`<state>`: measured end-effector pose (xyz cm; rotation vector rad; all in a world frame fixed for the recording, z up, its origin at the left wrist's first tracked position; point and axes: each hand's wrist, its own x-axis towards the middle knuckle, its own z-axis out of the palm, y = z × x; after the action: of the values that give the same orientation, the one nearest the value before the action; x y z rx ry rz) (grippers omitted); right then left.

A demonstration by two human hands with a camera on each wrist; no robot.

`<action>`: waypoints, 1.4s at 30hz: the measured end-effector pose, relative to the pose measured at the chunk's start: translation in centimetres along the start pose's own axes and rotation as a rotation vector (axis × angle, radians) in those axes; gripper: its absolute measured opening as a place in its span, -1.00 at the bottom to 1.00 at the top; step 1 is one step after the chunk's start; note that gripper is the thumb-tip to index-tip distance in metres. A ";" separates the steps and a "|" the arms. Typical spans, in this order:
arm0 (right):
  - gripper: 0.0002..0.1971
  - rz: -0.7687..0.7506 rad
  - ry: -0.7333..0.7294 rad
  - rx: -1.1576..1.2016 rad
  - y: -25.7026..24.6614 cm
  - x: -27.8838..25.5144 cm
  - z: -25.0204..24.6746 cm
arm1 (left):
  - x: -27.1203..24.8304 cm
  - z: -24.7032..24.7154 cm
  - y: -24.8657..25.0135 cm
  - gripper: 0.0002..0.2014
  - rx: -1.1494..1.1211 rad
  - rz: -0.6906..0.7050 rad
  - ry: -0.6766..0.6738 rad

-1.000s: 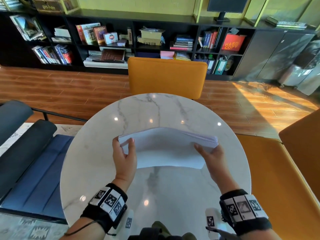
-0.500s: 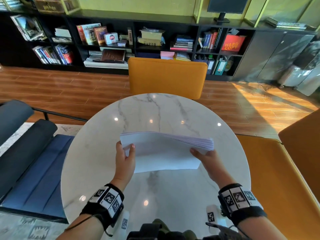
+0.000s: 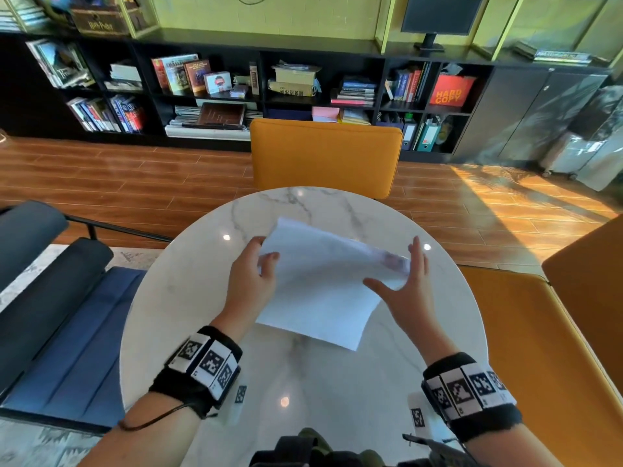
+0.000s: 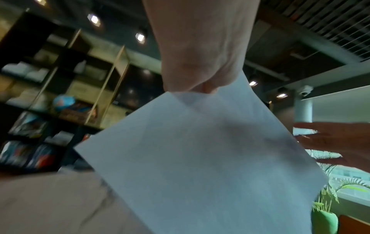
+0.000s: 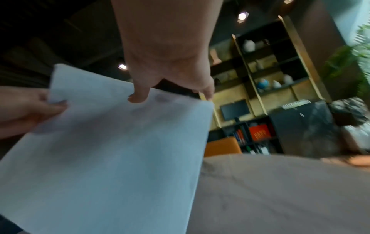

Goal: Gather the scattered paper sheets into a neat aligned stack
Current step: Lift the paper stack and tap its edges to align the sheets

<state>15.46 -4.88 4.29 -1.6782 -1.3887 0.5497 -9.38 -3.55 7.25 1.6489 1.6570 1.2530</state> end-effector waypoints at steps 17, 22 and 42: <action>-0.86 0.023 -0.109 0.554 -5.2 -0.8 0.1 | 1.1 -0.6 1.6 -0.16 0.028 0.177 0.233; -0.92 0.108 -0.098 0.646 -4.0 -0.7 0.1 | -0.1 -0.1 0.8 -0.34 -0.453 -0.261 0.030; -0.72 0.382 -0.138 0.648 1.2 -1.0 2.8 | -3.8 5.2 -4.6 -0.88 -0.386 -0.158 -0.037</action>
<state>13.70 -4.85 1.66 -1.3744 -0.8363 1.2070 -6.76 -5.13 -0.08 1.2764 1.3861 1.3517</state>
